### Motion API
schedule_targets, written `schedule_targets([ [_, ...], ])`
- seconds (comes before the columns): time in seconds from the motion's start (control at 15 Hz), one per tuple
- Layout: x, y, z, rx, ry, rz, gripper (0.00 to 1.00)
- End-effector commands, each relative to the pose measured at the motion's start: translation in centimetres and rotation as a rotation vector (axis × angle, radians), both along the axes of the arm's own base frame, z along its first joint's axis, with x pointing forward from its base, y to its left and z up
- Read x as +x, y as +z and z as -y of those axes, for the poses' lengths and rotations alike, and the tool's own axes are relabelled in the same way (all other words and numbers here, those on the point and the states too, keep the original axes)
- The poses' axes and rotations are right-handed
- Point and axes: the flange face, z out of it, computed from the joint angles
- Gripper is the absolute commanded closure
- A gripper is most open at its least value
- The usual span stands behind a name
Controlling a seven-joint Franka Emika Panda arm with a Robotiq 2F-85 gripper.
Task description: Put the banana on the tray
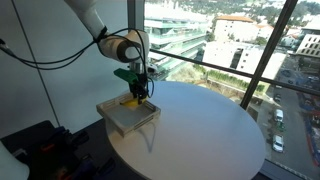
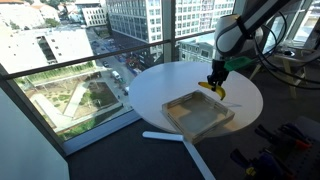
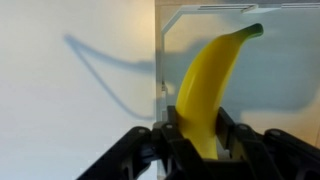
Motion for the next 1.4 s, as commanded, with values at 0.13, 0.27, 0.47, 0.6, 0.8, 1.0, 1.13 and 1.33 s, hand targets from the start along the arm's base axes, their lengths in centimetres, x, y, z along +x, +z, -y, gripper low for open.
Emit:
schedule_targets([
  [0.13, 0.5, 0.8, -1.4, -0.018, 0.047, -0.007, 0.84],
  [0.27, 0.5, 0.7, -1.9, -0.026, 0.071, -0.004, 0.84],
  [0.47, 0.4, 0.7, -2.5, -0.039, 0.114, -0.005, 0.84],
  [0.6, 0.3, 0.8, -2.8, -0.041, 0.131, -0.005, 0.84],
  [0.8, 0.2, 0.8, -3.2, -0.033, 0.153, -0.011, 0.84],
  [1.0, 0.1, 0.6, -3.5, -0.026, 0.172, -0.015, 0.84],
  [1.13, 0.0, 0.5, -3.8, -0.022, 0.182, -0.017, 0.84],
  [1.33, -0.2, 0.5, -4.1, -0.011, 0.201, -0.025, 0.84],
])
